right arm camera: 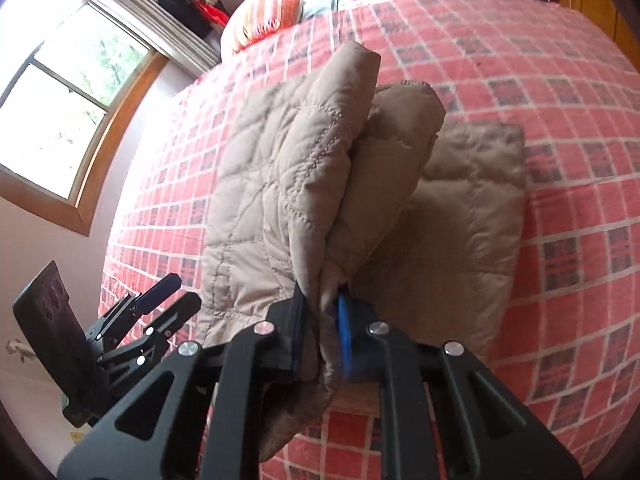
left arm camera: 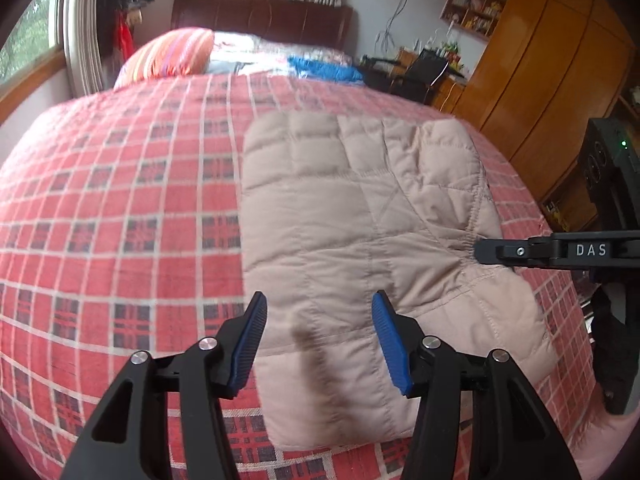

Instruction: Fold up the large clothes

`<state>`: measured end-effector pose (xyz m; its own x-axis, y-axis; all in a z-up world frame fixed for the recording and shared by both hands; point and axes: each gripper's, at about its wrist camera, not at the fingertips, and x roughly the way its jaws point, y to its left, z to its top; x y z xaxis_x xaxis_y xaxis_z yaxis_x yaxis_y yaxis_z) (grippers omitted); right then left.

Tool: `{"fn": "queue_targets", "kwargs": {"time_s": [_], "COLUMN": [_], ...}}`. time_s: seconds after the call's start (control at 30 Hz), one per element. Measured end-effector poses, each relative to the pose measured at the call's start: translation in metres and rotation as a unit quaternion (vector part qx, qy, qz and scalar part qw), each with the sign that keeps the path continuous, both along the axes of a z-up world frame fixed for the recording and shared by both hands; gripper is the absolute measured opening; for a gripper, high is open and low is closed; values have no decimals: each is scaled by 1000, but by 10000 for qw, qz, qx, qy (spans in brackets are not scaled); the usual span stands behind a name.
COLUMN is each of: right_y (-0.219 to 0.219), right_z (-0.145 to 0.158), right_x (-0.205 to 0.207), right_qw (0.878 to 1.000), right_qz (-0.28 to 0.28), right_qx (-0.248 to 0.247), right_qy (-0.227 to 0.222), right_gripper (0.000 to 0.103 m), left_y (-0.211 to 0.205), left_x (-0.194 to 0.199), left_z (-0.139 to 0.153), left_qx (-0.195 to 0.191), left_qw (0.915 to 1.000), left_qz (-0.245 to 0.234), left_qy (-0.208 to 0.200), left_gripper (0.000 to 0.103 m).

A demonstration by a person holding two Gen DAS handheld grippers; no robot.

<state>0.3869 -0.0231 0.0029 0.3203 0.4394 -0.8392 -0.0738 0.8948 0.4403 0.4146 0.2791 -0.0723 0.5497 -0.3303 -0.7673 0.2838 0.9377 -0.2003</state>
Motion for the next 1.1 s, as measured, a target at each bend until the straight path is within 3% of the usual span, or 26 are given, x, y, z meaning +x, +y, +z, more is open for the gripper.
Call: {"fn": "queue_targets", "kwargs": {"time_s": [0.17,0.27,0.5,0.8,0.87,1.03,1.1], "right_y": [-23,-38,-64,-62,-59,-63,-65], "right_z": [25,24,-19,-71,-68,-36,-24], "right_x": [-15,-20,-12,-5,-6,-31,-45], "right_qw": [9995,9993,9985,9967,9977,9987,9991], "right_qz": [-147,-271,-484,-542,-414,-473,-413], "right_qx": [-42,-89,-121,-196,-274,-104,87], "right_qy": [-290,-248,229,580,471,177,90], "right_gripper": [13,13,13,15,19,53,53], "left_y": [-11,-20,-38,-51,-51,-36,-30], "left_x": [-3,0,7,16,17,11,4], "left_z": [7,3,-14,-41,-43,-30,-22], "left_qx": [34,58,237,404,423,248,254], "left_qw": [9999,9999,9993,9980,9979,9986,9990], "left_qz": [-98,-152,-263,-352,-331,-330,-273], "left_qy": [-97,-57,115,341,361,339,235], "left_gripper": [54,54,54,56,57,56,55]}}
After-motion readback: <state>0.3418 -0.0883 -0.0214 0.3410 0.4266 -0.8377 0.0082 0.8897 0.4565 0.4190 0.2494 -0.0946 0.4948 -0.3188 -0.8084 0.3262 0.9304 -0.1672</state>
